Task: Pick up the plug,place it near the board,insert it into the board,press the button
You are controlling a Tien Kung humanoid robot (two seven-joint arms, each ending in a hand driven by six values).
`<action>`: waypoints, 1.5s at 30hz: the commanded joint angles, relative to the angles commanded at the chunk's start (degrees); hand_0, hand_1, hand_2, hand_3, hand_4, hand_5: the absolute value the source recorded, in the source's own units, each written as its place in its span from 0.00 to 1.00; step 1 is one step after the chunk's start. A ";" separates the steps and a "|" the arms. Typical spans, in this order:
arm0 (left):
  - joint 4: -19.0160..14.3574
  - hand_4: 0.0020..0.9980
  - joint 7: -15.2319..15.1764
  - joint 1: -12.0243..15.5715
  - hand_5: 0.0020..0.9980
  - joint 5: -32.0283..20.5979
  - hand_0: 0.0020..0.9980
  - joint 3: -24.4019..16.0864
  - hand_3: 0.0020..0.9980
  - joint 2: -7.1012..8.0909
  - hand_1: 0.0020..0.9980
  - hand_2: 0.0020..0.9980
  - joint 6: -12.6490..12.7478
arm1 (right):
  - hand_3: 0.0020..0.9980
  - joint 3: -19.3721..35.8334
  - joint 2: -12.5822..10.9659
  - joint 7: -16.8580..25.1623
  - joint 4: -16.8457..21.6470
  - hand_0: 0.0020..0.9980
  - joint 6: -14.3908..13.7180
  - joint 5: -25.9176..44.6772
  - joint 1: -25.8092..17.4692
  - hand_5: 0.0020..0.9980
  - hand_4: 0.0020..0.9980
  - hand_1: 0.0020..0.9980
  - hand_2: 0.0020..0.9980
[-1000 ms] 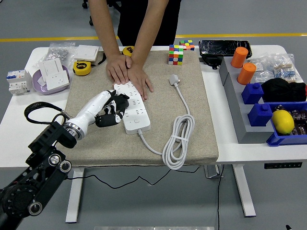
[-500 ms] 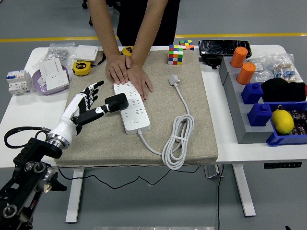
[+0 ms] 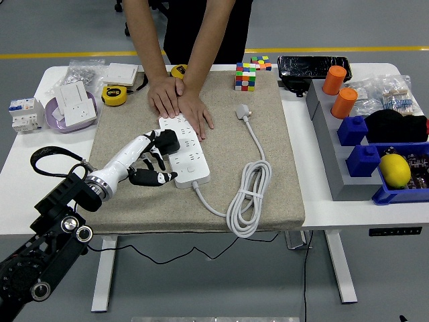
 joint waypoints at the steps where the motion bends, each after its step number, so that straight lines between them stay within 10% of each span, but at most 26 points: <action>1: 0.22 0.56 0.30 -0.48 0.00 1.13 0.16 0.97 0.81 0.15 0.02 0.14 -0.16 | 0.85 -0.02 -0.01 0.00 0.00 0.97 0.00 -0.03 0.02 1.00 1.00 0.90 0.84; 45: 5.50 0.61 2.82 -4.06 0.00 9.11 0.15 9.20 0.81 -1.21 0.01 0.14 -1.61 | 0.85 -0.27 -0.18 -0.02 0.00 0.97 -0.08 -0.01 0.12 1.00 1.00 0.90 0.83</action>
